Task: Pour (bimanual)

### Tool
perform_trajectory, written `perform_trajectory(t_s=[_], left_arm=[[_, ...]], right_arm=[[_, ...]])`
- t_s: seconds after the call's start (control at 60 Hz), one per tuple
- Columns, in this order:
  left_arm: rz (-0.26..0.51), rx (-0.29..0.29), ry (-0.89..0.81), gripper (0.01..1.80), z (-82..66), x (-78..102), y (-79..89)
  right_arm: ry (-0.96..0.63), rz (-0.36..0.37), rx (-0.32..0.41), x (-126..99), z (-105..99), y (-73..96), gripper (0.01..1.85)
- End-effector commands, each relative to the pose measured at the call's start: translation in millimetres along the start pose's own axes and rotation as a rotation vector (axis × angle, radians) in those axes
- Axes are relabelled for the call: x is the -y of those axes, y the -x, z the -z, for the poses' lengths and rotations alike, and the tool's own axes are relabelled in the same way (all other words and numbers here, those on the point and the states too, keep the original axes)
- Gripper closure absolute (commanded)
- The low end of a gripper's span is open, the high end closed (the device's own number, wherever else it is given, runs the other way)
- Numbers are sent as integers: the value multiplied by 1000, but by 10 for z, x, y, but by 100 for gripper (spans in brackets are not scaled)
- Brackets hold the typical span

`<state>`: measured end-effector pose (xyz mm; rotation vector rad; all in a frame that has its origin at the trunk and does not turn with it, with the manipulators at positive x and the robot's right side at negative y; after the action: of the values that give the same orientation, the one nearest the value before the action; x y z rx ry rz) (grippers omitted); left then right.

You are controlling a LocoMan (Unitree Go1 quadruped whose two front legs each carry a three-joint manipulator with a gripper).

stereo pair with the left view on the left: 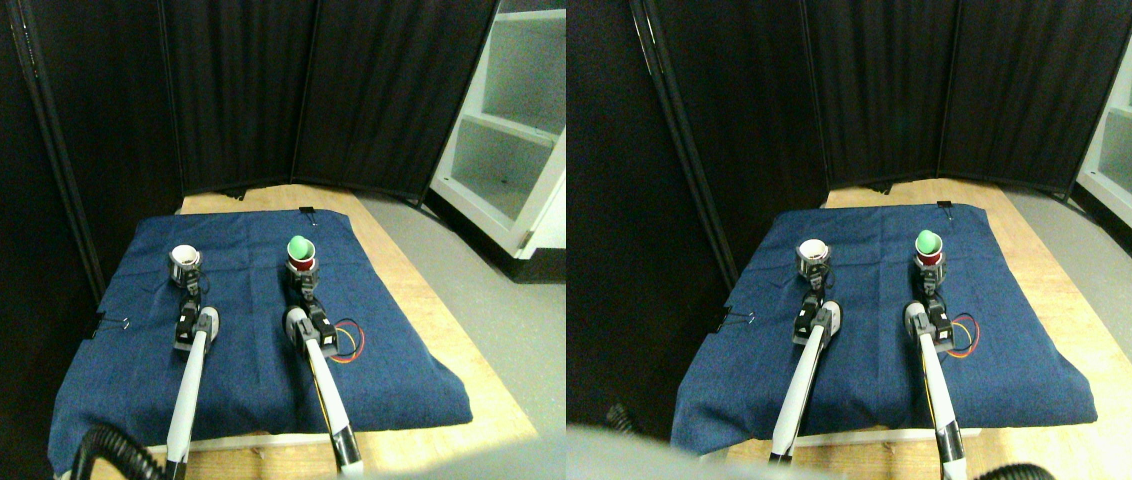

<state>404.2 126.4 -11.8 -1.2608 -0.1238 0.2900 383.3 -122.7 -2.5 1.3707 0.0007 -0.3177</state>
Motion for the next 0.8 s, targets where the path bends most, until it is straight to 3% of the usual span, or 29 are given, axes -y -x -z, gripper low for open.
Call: perform_trajectory(t_s=[0.017,0.467,0.8], left_arm=[[45,-24,35,148,31,170,9],[61,-95,37,148,143,508,108],[73,-165,10,148,176,887,256]], right_arm=[[-19,-82,-2,-247,-30,20,153],[-2,-112,-23,-410,-11,81,153],[75,-147,-54,-516,23,135,153]])
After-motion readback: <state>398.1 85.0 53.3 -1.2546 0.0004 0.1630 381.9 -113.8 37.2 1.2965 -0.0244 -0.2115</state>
